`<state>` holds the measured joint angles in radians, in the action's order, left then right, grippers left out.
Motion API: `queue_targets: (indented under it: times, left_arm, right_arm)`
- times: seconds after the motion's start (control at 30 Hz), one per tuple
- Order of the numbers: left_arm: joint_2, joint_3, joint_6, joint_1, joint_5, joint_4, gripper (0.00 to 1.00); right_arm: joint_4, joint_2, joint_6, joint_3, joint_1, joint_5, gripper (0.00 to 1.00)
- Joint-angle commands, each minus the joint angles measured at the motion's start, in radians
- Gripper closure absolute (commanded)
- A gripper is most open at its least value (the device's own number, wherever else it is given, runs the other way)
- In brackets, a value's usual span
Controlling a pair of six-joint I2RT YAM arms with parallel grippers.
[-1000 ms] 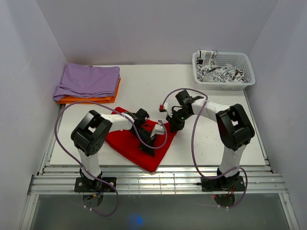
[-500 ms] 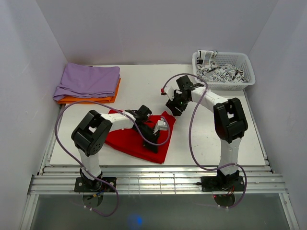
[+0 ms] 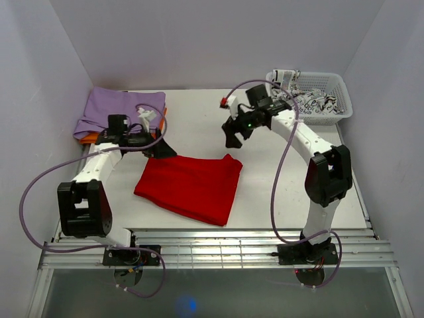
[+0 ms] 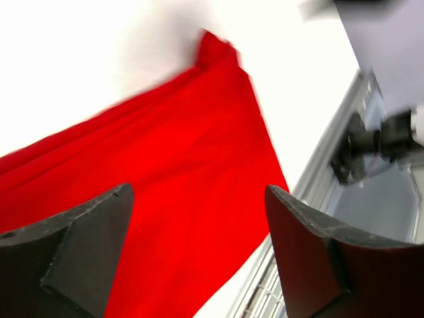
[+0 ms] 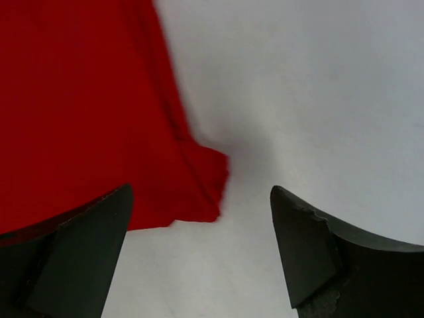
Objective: Fold and stack the trousers
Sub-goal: Fold the trousers, then neatly place the folded trousers to the corner
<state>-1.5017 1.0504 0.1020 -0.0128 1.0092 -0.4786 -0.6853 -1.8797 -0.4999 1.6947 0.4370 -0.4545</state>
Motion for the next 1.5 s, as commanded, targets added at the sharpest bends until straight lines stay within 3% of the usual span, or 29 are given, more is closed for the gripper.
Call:
queue_targets:
  times: [0.0,0.13,0.27,0.4,0.57,0.73,0.87,1.03,1.27,1.47]
  left_arm:
    - [0.025,0.002,0.006,0.16,0.04,-0.137,0.06]
    - [0.001,-0.016,0.103,0.301,0.074,-0.25,0.02]
    - [0.031,-0.076,0.154,0.372,0.052,-0.264,0.02]
    - [0.073,-0.135,0.114,0.382,0.052,-0.186,0.02]
    - [0.104,-0.173,0.013,0.387,0.055,-0.109,0.02]
    - [0.116,-0.201,-0.077,0.39,0.039,-0.058,0.02]
    - [0.144,-0.227,-0.188,0.404,-0.001,-0.02,0.02]
    - [0.279,-0.341,-0.434,0.424,-0.046,0.172,0.02]
    - [0.313,-0.372,-0.486,0.424,-0.132,0.198,0.02]
    - [0.308,-0.405,-0.502,0.424,-0.146,0.233,0.02]
  right_arm:
    - [-0.048,-0.004,0.115,-0.136,0.145,-0.211,0.11]
    - [-0.034,-0.091,0.103,-0.231,0.157,-0.187,0.12]
    - [-0.033,-0.153,0.014,-0.283,0.068,-0.065,0.12]
    - [-0.051,-0.193,-0.066,-0.228,-0.058,0.075,0.14]
    - [-0.111,-0.11,-0.085,-0.098,-0.046,0.05,0.14]
    - [0.027,0.095,-0.049,-0.185,0.138,0.071,0.08]
    - [0.236,0.189,-0.054,-0.348,0.324,0.261,0.05]
    - [0.331,0.128,-0.042,-0.397,0.515,0.43,0.06]
    - [0.455,0.015,-0.048,-0.443,0.64,0.62,0.06]
    - [0.518,-0.062,-0.055,-0.467,0.651,0.642,0.08]
